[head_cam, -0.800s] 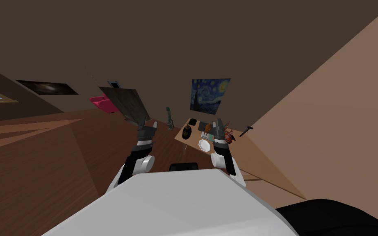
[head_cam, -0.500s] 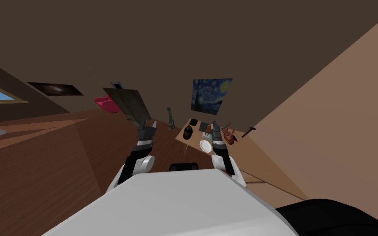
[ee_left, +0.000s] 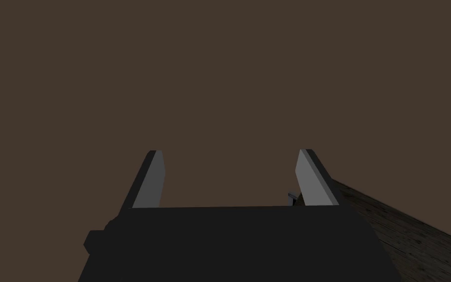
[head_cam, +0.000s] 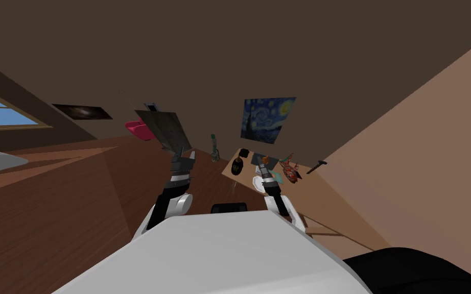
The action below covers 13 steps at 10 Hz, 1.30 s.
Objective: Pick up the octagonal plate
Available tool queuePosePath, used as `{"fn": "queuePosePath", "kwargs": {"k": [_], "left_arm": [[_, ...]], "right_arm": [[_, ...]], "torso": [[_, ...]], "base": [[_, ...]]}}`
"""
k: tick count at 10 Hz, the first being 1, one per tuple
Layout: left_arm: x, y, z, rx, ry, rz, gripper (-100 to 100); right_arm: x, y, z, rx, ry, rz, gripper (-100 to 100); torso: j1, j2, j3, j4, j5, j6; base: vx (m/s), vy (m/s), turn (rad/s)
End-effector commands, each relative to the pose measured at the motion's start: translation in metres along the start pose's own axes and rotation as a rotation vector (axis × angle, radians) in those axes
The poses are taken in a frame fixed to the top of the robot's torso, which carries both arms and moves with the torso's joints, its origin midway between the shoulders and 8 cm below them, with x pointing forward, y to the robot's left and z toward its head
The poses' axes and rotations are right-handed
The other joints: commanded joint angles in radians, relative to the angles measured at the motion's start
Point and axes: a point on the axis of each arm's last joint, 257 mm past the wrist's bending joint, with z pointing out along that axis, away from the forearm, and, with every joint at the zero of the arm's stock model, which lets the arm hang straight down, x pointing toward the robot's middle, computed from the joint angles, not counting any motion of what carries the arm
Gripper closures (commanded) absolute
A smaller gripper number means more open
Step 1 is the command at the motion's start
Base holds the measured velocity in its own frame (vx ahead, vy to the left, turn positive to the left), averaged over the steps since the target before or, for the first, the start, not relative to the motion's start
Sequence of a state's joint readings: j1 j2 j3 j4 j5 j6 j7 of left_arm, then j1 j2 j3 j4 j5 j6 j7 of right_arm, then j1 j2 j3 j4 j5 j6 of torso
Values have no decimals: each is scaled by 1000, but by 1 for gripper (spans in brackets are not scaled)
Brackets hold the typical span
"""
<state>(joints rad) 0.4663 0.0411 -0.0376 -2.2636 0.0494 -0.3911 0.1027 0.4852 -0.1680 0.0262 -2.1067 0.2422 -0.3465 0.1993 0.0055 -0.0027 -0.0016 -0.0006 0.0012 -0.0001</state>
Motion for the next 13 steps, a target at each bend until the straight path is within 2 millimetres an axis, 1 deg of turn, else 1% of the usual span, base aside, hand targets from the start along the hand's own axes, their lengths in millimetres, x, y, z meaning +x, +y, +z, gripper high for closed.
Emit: {"fn": "queuePosePath", "kwargs": {"k": [1,4,5,6,7,8,9,11,12,13], "left_arm": [[0,0,0,0,0,0,0],[0,0,0,0,0,0,0],[0,0,0,0,0,0,0],[0,0,0,0,0,0,0],[0,0,0,0,0,0,0],[0,0,0,0,0,0,0],[0,0,0,0,0,0,0],[0,0,0,0,0,0,0],[0,0,0,0,0,0,0],[0,0,0,0,0,0,0]], "right_arm": [[14,-27,-9,52,63,-85,-100],[42,-76,-33,144,189,-246,-100],[45,-79,-35,149,198,-256,-100],[52,-93,-44,172,242,-318,-100],[54,-98,-46,181,248,-318,-100],[62,-117,-59,211,299,-381,-100],[62,-117,-59,213,301,-381,-100],[74,-154,-87,269,404,-503,-100],[76,-158,-90,276,415,-513,-100],[81,-176,-105,298,470,-581,-100]], "torso": [[0,0,0,0,0,0],[0,0,0,0,0,0],[0,-1,0,0,0,0],[-1,0,0,0,0,0],[-2,1,0,0,0,0],[-3,1,1,0,0,0],[-3,1,1,0,0,0],[-2,1,0,0,0,0],[0,0,0,0,0,0],[-1,1,0,0,0,0]], "base": [[51,69,61],[54,85,70],[37,60,17],[27,51,48],[21,42,27],[26,49,47],[28,44,19],[39,73,77],[38,62,14],[39,58,47]]}}
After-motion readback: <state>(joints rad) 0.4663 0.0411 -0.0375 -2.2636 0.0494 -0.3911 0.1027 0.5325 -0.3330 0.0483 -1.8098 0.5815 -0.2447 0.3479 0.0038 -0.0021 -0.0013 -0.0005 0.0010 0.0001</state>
